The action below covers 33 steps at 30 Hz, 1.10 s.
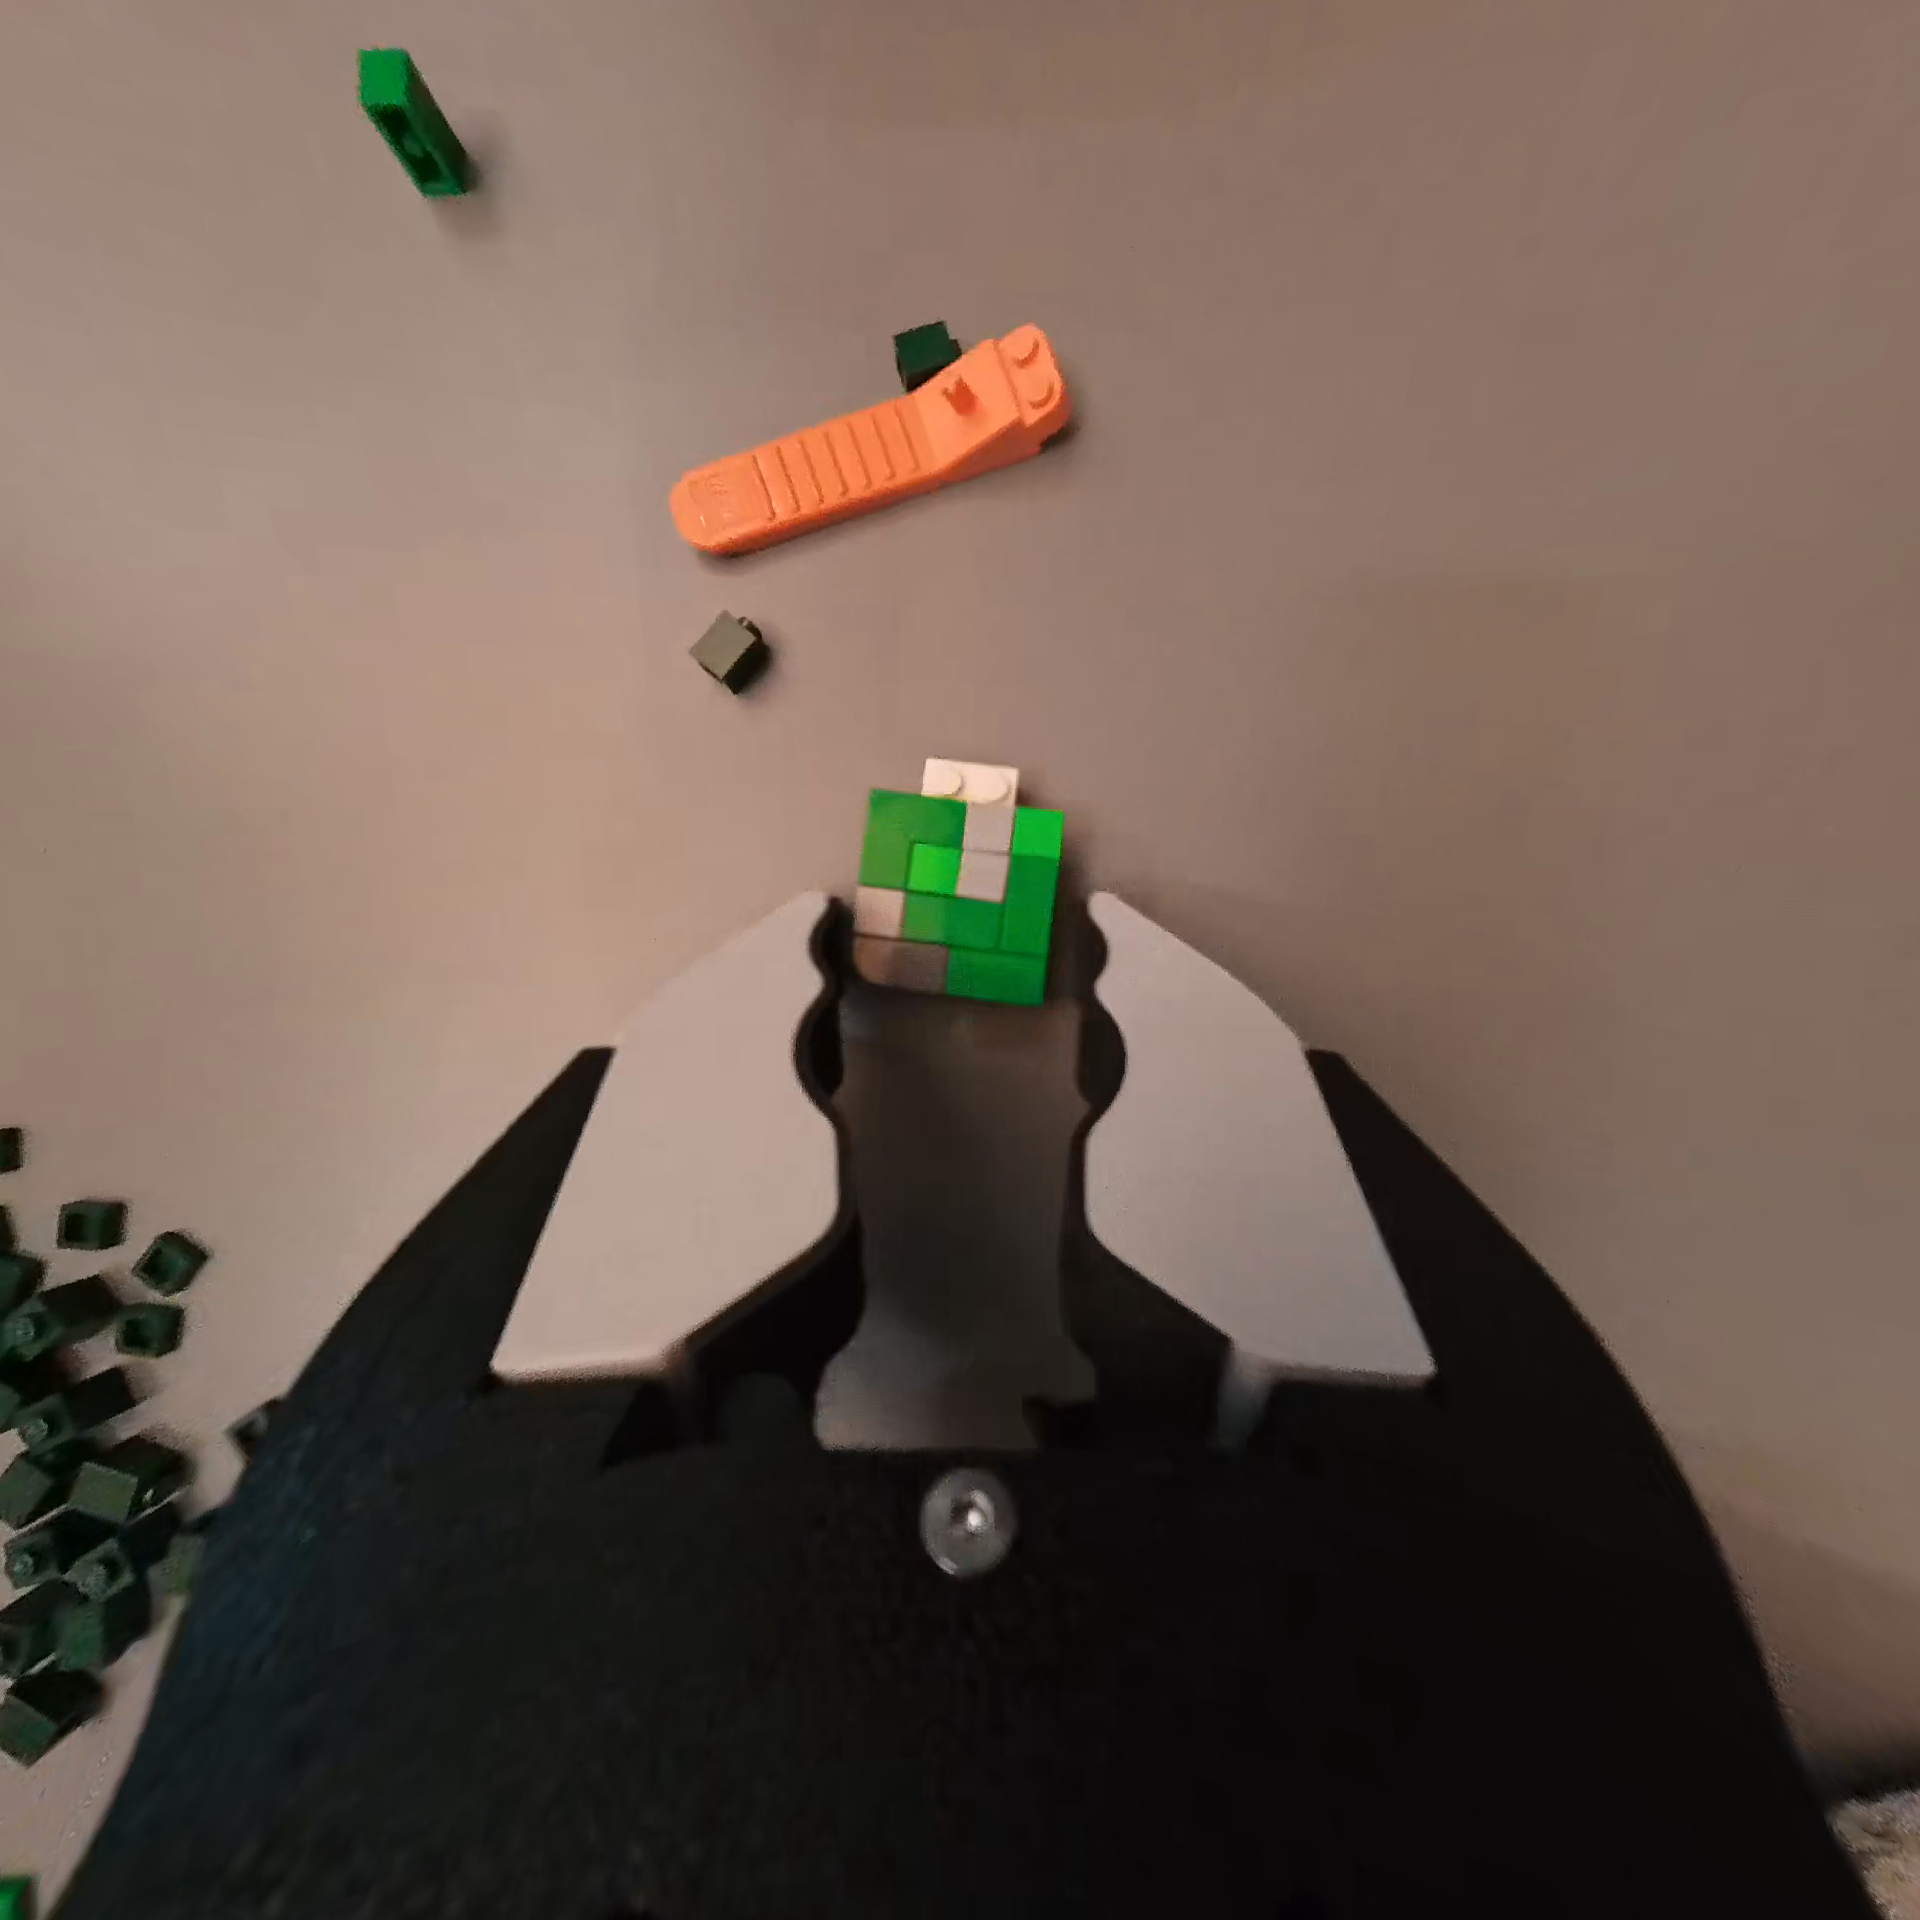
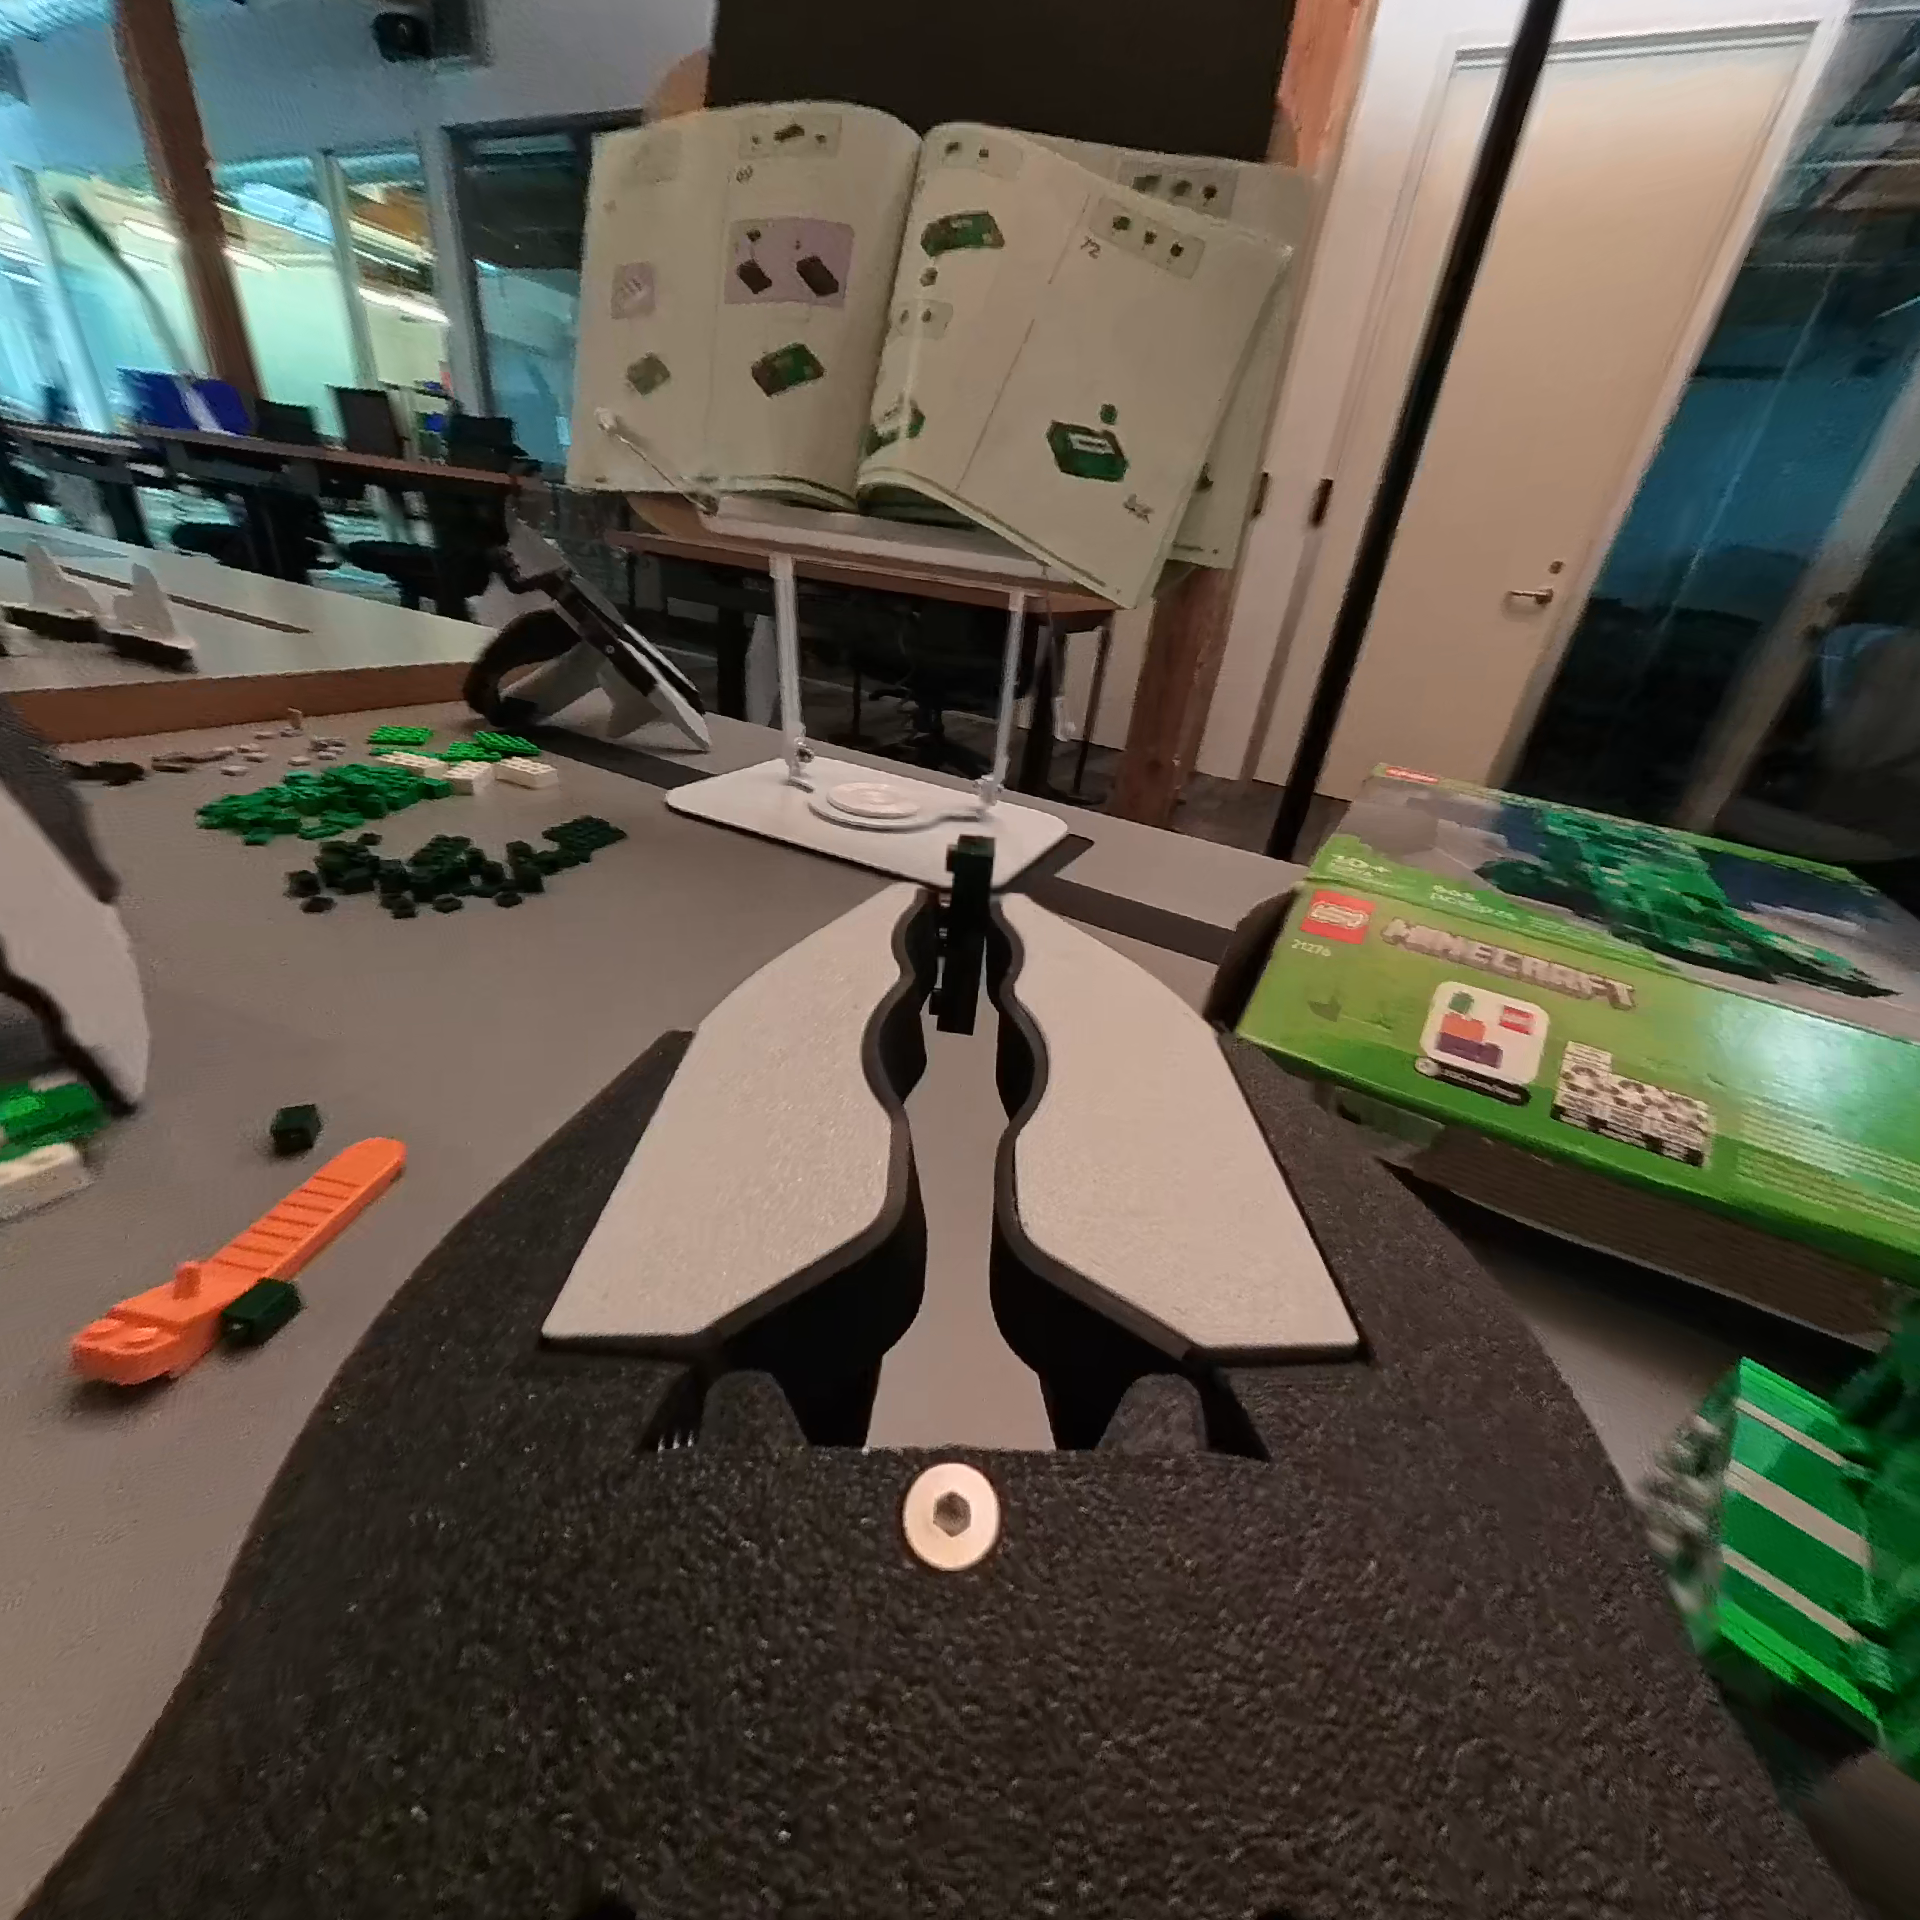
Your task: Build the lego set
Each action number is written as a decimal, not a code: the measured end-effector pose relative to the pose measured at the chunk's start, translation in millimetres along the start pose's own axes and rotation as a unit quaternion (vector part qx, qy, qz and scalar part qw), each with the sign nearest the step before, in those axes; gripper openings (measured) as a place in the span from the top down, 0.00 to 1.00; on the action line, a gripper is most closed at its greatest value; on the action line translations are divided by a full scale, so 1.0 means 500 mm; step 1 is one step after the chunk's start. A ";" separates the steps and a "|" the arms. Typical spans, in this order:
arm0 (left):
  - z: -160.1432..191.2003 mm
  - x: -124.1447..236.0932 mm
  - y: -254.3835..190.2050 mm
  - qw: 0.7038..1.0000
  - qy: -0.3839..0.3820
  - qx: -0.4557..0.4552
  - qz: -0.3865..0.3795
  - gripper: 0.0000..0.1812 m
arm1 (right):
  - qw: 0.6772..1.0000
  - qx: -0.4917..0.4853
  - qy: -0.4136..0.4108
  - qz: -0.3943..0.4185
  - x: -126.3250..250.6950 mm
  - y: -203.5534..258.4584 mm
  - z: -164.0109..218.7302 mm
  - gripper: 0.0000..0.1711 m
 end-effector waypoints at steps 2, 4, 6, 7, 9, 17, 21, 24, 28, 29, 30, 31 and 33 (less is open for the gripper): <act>-0.001 0.000 0.000 1.000 -0.011 -0.007 -0.007 0.80 | 0.998 -0.025 0.011 -0.051 -0.002 0.020 -0.001 0.95; -0.005 0.000 0.005 0.999 -0.018 -0.025 -0.028 0.80 | 0.990 -0.074 0.038 -0.117 -0.008 0.049 -0.003 0.95; -0.018 0.004 0.023 0.996 -0.026 -0.045 -0.074 0.80 | 0.974 -0.135 0.051 -0.177 -0.009 0.079 -0.015 0.95; -0.032 0.009 0.036 0.992 -0.039 -0.056 -0.106 0.80 | 0.965 -0.157 0.058 -0.202 -0.007 0.092 -0.020 0.95; -0.063 0.015 0.054 0.982 -0.071 -0.083 -0.151 0.80 | 0.955 -0.169 0.076 -0.231 -0.005 0.110 -0.021 0.95; -0.120 -0.014 0.053 0.974 -0.056 -0.144 -0.165 0.80 | 0.903 -0.245 0.178 -0.305 -0.001 0.144 0.011 0.95; -0.153 -0.036 0.074 0.971 -0.086 -0.126 -0.184 0.80 | 0.865 -0.282 0.234 -0.344 0.011 0.167 0.027 0.95; -0.178 -0.048 0.092 0.960 -0.136 -0.118 -0.215 0.80 | 0.865 -0.264 0.269 -0.332 0.013 0.177 0.048 0.95; -0.187 -0.056 0.106 0.939 -0.150 -0.152 -0.271 0.80 | 0.863 -0.278 0.269 -0.324 0.008 0.172 0.053 0.95; -0.188 -0.056 0.104 0.933 -0.155 -0.162 -0.282 0.80 | 0.862 -0.283 0.268 -0.324 0.008 0.171 0.052 0.95; -0.188 -0.054 0.101 0.928 -0.160 -0.170 -0.291 0.80 | 0.861 -0.286 0.268 -0.324 0.008 0.170 0.052 0.95; -0.189 -0.053 0.097 0.924 -0.162 -0.179 -0.298 0.80 | 0.860 -0.286 0.270 -0.324 0.009 0.171 0.053 0.95; -0.193 -0.047 0.092 0.915 -0.165 -0.192 -0.316 0.80 | 0.858 -0.283 0.277 -0.326 0.010 0.175 0.056 0.95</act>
Point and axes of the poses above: each gripper's, where its closed fingertips meet, x back along the fingers, z out of its underside, y = z × x across the jaws, the point moved 3 cm from there along x, back along the fingers, and after that the axes turned 10 degrees about z, right-handed, at the moved point
